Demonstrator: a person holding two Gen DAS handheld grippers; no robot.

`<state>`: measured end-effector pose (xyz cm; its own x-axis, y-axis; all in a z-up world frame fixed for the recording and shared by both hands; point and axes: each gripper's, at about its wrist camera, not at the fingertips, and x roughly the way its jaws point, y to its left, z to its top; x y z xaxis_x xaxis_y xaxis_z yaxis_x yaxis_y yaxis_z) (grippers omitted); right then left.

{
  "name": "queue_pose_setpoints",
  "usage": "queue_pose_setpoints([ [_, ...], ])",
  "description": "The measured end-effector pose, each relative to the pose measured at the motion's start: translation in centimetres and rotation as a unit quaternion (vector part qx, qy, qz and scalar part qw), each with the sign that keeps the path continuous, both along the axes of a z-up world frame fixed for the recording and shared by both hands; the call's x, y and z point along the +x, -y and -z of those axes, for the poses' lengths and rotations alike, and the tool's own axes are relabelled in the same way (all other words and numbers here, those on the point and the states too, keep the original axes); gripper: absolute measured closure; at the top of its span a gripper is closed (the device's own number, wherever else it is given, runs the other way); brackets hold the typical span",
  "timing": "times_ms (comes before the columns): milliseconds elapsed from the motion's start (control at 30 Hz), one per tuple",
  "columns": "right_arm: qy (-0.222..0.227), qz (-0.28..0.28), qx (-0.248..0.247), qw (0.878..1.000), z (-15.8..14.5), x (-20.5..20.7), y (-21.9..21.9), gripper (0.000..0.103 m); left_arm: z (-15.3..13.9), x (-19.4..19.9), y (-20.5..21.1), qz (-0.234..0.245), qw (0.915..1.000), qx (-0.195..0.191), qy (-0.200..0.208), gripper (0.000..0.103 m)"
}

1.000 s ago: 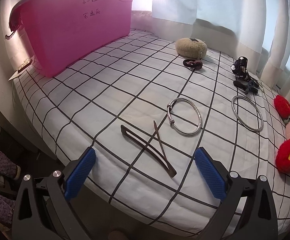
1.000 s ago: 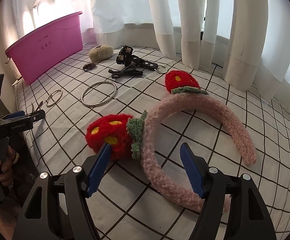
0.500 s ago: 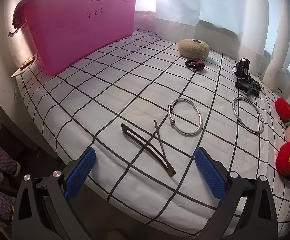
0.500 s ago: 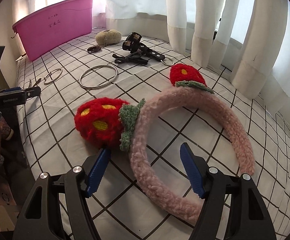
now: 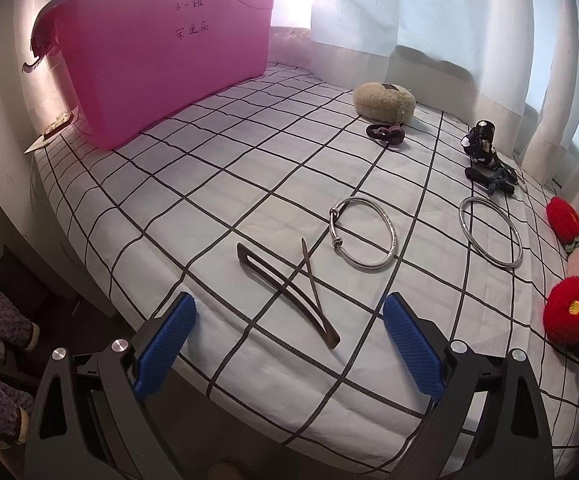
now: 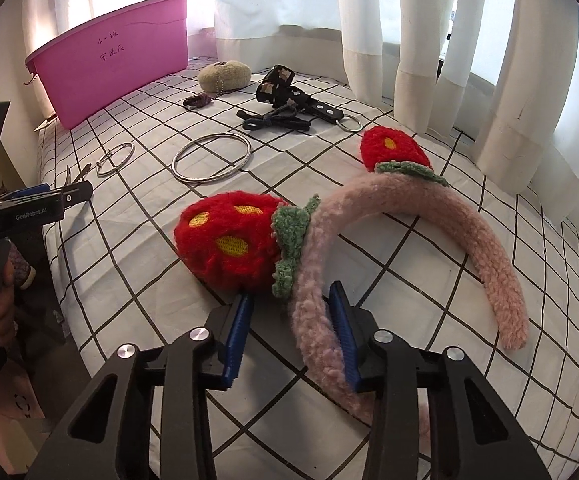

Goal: Organize jewelry
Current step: 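Grasp the pink strawberry headband with the right tool while the left tool grasps the black hair clip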

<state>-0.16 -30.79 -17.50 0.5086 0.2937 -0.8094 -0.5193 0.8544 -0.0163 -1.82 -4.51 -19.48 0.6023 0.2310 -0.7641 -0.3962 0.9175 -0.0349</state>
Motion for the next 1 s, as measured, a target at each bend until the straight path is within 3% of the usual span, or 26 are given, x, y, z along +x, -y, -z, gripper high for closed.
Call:
queue_pose_setpoints([
  [67, 0.002, 0.002, -0.002, 1.000, 0.0, -0.2, -0.3, 0.087, -0.1, -0.2, 0.0, 0.003, 1.0000, 0.001, 0.002, 0.018],
  [133, -0.002, 0.007, 0.006, 1.000, -0.1, -0.3, -0.2, 0.089, -0.3, -0.5, 0.0, 0.001, 1.0000, 0.006, 0.007, 0.029],
  [200, -0.003, 0.016, 0.015, 1.000, -0.1, -0.3, -0.1, 0.089, -0.5, -0.7, -0.1, 0.000, 0.9998, 0.012, 0.013, 0.057],
  [300, -0.001, 0.025, 0.018, 1.000, -0.1, -0.5, -0.2, 0.089, -0.7, -0.7, -0.4, 0.004, 0.9999, 0.006, 0.016, 0.090],
  [333, 0.000, 0.028, 0.020, 0.999, -0.1, -0.6, -0.2, 0.089, -0.8, -0.7, -0.5, 0.007, 0.9998, 0.004, 0.016, 0.094],
  [433, 0.010, 0.035, 0.026, 0.999, -0.5, -1.0, -0.2, 0.090, -0.8, -0.8, -0.7, 0.015, 0.9997, -0.002, 0.018, 0.095],
  [600, 0.019, 0.046, 0.046, 0.998, -1.7, -1.5, 0.2, 0.090, -1.1, -1.6, -1.4, 0.021, 0.9980, -0.049, 0.034, 0.095],
  [1000, 0.024, 0.080, 0.099, 0.992, -5.7, -2.2, 2.3, 0.090, -5.4, -3.4, 0.3, 0.048, 0.9975, -0.028, 0.044, 0.095],
])
